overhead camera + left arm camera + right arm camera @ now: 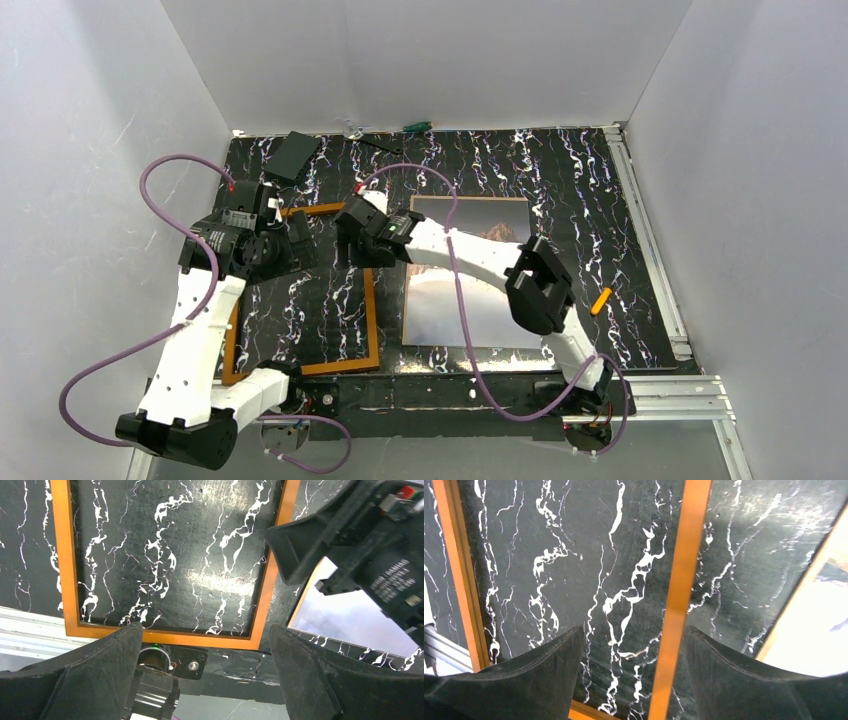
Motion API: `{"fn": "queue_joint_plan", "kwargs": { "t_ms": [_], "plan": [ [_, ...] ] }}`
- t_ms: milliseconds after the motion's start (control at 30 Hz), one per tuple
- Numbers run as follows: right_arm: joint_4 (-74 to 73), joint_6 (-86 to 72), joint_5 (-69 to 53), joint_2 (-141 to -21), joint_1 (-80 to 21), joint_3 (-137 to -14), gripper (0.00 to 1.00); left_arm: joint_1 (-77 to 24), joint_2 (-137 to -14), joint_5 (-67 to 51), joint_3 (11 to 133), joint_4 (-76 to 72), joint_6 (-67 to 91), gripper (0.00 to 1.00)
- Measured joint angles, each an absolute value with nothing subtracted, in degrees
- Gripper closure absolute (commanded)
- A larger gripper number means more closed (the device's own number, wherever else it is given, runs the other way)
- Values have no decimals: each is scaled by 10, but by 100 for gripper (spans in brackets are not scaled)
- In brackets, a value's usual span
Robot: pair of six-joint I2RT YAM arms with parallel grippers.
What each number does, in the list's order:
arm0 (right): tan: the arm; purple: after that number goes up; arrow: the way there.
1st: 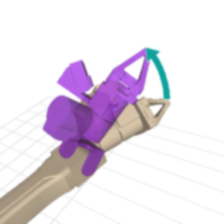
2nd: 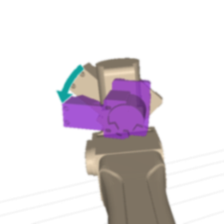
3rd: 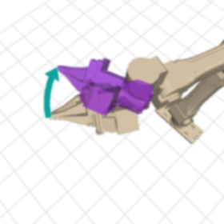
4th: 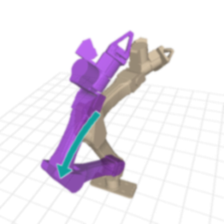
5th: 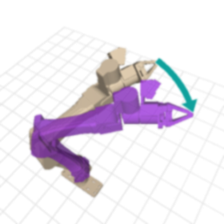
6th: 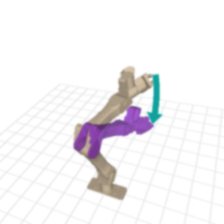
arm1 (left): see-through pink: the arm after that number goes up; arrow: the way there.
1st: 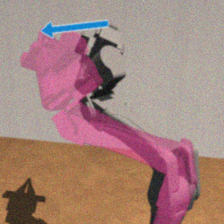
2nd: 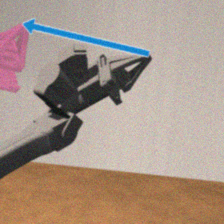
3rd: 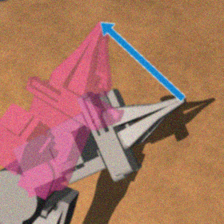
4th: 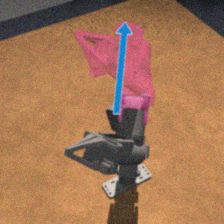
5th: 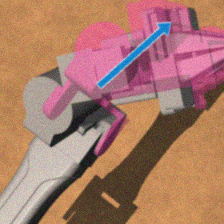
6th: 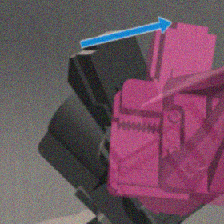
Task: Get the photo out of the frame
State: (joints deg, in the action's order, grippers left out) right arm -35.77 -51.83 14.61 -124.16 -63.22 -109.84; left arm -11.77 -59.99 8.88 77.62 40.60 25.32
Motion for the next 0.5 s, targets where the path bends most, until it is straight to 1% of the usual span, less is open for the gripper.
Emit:
{"fn": "queue_joint_plan", "kwargs": {
  "t_ms": [67,133,233,333,400,433,500],
  "plan": [
    [-341,-492,142,-1214,-629,-1072,21,-118,-599,84,775,406,253,2],
    [-318,-458,140,-1157,-624,-1011,22,-118,-599,74,770,404,253,2],
    [-291,-416,138,-1045,-609,-895,24,-117,-598,43,752,392,251,2],
    [-244,-383,131,-898,-570,-724,24,-117,-600,-32,713,359,249,3],
    [-224,-373,121,-791,-533,-587,25,-120,-616,-96,686,332,258,12],
    [-228,-373,121,-769,-514,-555,26,-124,-628,-119,676,320,266,15],
    [-224,-374,105,-702,-470,-451,26,-149,-679,-161,663,292,282,15]
  ]
}}
